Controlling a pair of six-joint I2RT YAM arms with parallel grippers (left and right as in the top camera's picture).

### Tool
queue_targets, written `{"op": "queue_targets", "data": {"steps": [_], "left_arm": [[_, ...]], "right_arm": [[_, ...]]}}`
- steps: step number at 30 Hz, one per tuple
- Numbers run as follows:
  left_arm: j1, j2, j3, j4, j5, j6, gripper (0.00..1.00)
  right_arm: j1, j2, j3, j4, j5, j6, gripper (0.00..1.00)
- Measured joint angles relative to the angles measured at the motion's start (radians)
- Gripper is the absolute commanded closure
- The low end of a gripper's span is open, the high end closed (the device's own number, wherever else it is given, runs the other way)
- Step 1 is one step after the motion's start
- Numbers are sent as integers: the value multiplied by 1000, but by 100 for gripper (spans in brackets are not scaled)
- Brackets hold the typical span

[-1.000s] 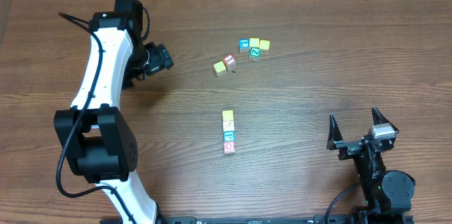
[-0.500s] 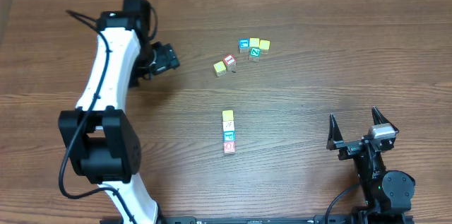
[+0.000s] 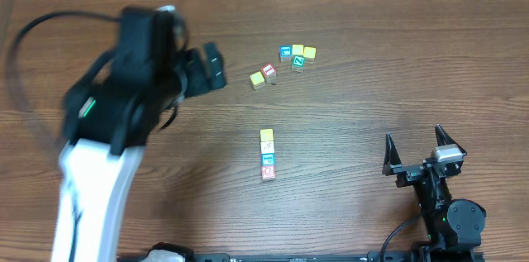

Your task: Flip 4 blocks

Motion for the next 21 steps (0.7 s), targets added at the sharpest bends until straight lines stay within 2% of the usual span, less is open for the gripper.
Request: {"op": "queue_targets", "data": {"steps": [9,21], "left_arm": [[5,-344,1,-27,-75,4,0],[106,-578,-10,-154,-109,8,0]], "right_arm": [[0,0,0,0,0,0,0],[0,0,0,0,0,0,0]]}}
